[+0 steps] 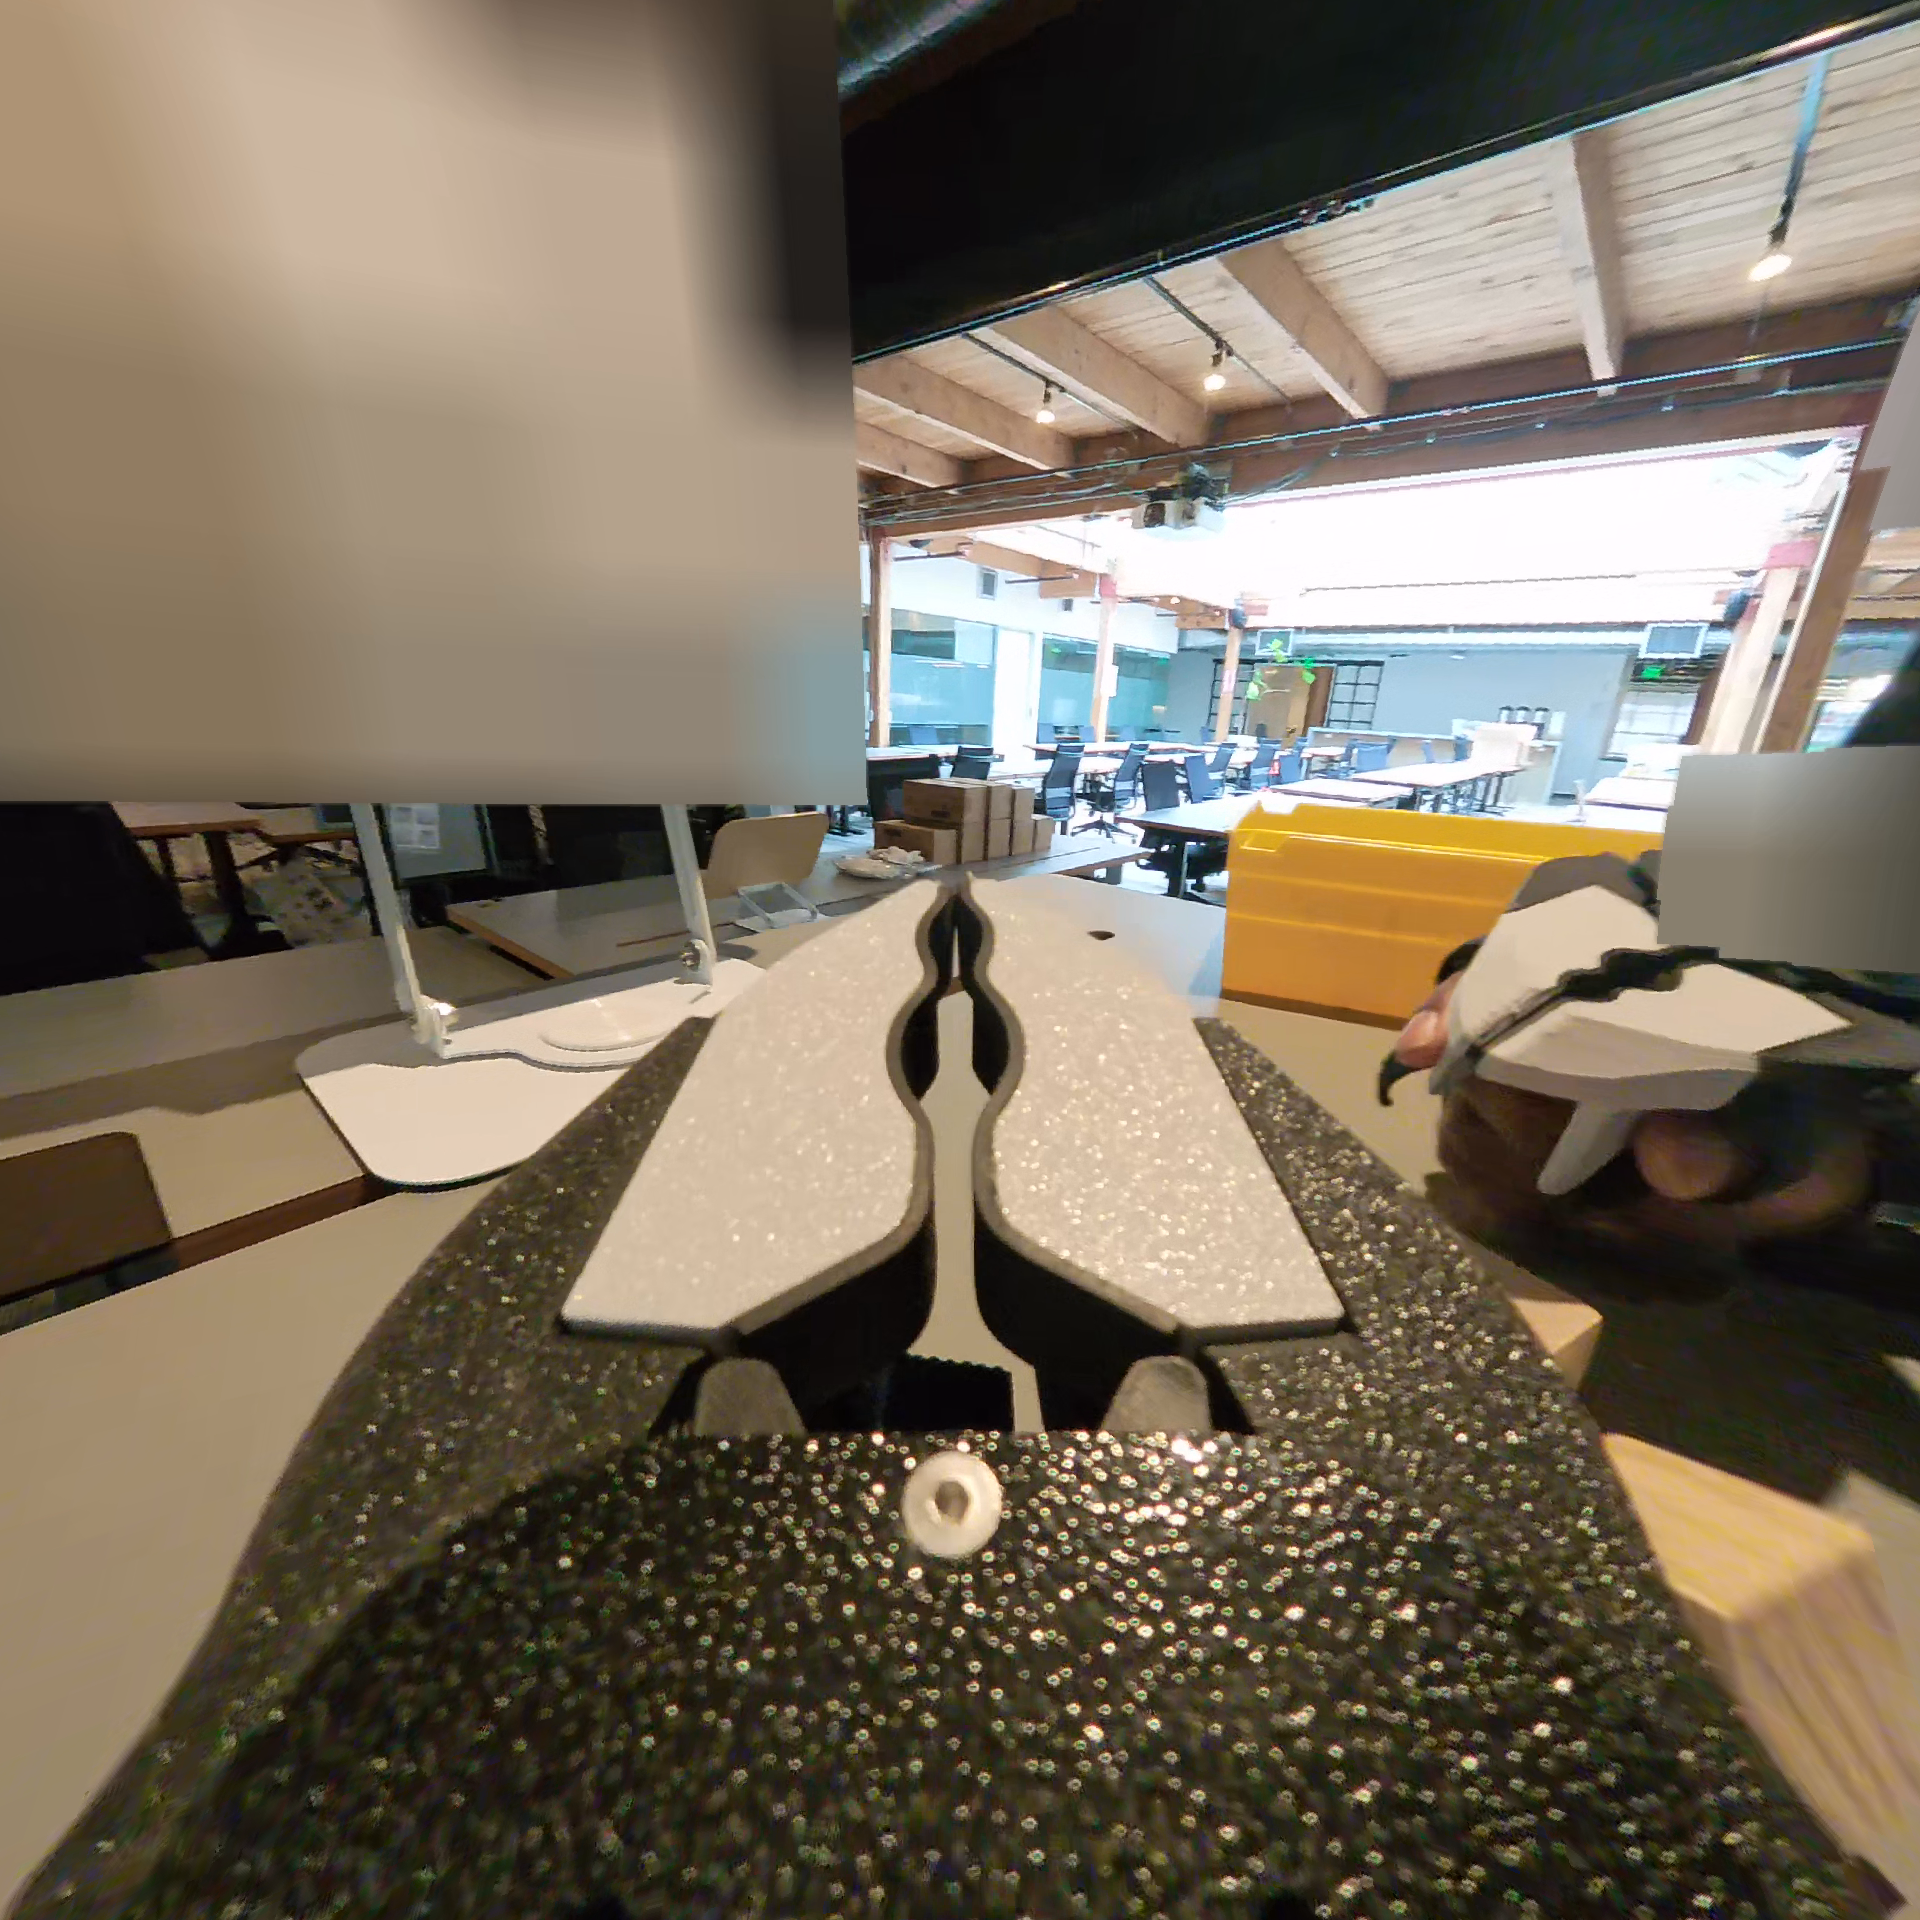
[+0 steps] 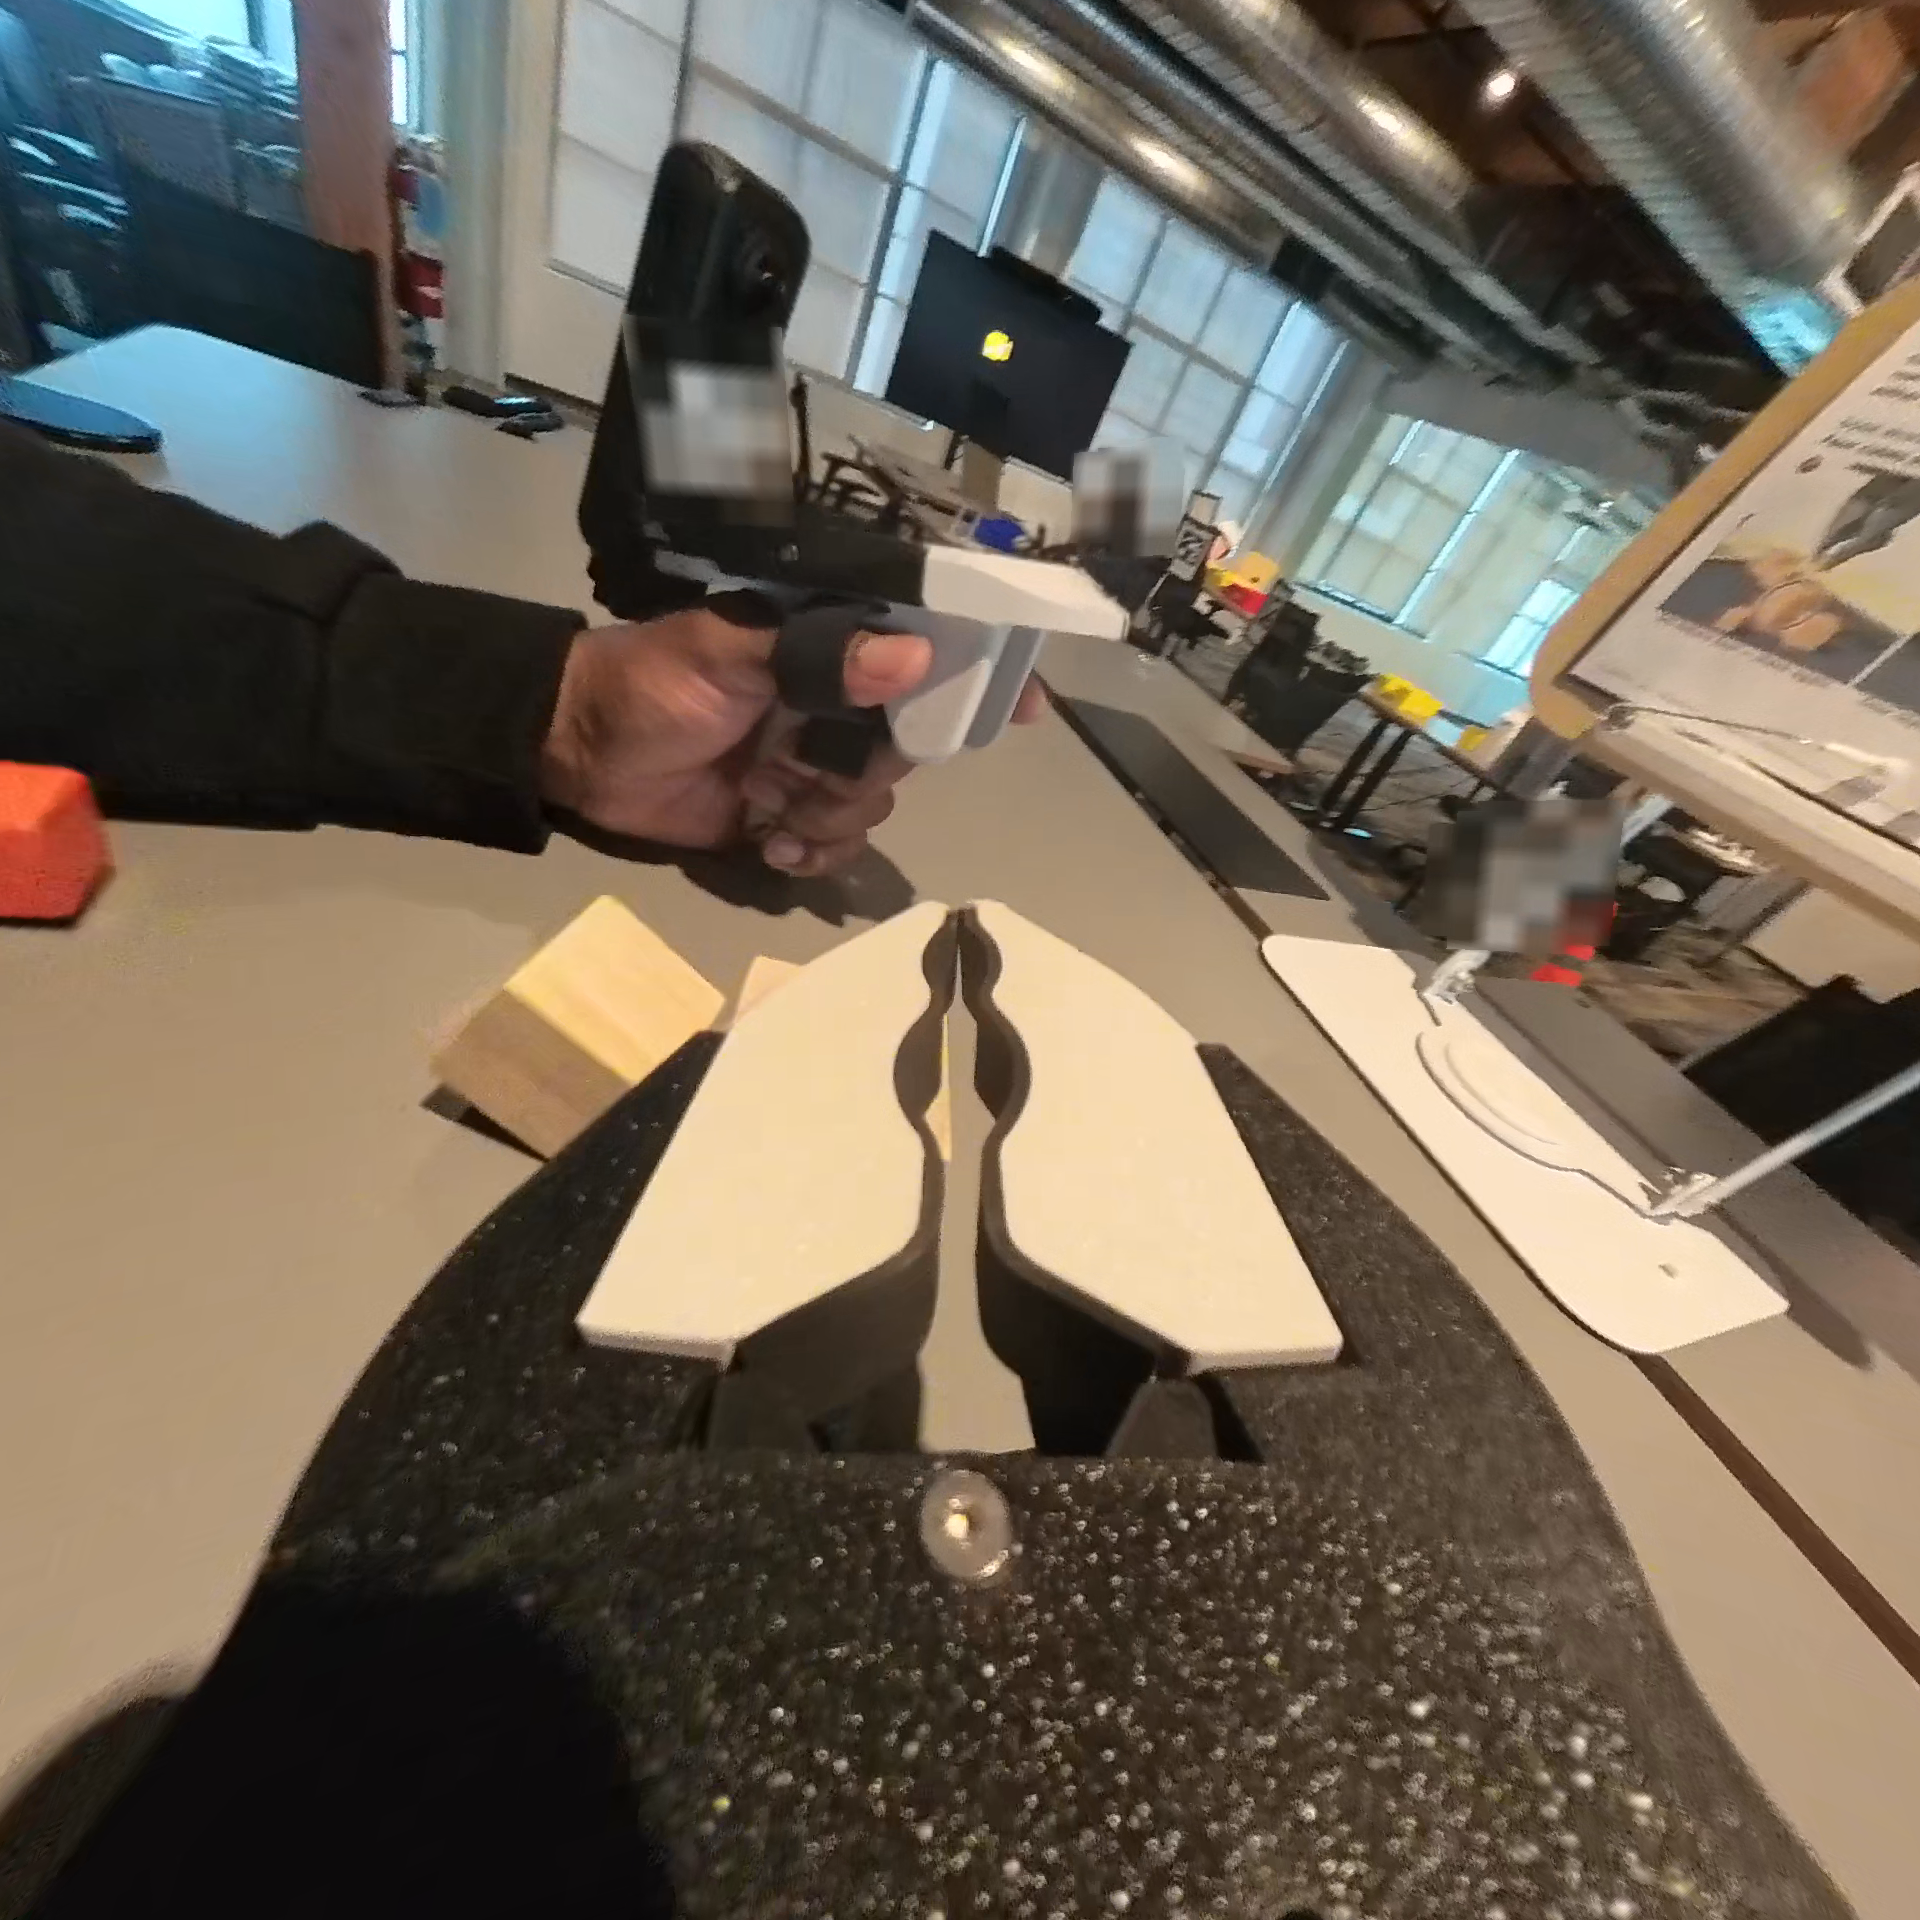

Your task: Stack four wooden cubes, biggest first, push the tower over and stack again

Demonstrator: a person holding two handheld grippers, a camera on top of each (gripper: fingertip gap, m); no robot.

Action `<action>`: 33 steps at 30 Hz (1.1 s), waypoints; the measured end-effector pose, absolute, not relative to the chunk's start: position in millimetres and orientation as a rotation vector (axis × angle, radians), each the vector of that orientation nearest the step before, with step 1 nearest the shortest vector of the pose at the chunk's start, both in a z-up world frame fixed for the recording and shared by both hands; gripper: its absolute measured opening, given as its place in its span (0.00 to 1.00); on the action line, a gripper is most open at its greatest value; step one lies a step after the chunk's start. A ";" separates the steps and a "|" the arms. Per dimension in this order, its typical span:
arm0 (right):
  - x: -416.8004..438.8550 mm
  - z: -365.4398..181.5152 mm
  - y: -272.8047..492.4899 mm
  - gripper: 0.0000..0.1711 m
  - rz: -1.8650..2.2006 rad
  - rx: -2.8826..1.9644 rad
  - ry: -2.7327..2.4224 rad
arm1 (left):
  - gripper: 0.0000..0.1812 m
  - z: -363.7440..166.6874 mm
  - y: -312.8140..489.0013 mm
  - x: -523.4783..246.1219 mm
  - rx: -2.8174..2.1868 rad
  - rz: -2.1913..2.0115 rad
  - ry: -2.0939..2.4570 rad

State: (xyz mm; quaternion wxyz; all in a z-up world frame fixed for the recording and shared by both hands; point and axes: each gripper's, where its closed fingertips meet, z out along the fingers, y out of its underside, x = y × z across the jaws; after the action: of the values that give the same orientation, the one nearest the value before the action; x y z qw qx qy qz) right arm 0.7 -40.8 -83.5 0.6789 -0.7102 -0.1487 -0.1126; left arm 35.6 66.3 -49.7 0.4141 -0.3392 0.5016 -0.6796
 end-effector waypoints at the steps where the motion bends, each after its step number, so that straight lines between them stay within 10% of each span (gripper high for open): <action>1: -3.1 -81.9 -41.2 0.00 -0.269 -1.587 -0.328 | 0.00 -49.9 66.0 35.5 -0.850 -1.700 1.263; 33: -64.9 -106.1 -19.3 0.07 -0.184 -1.790 -0.435 | 0.00 -56.8 61.8 64.8 -0.821 -1.706 1.389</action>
State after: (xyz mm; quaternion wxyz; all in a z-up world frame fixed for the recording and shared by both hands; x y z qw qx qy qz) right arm -64.9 -19.3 -106.1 0.6013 -0.7725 -0.1879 -0.0794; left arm 64.8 61.8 -56.8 0.3866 -0.3227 0.5455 -0.6700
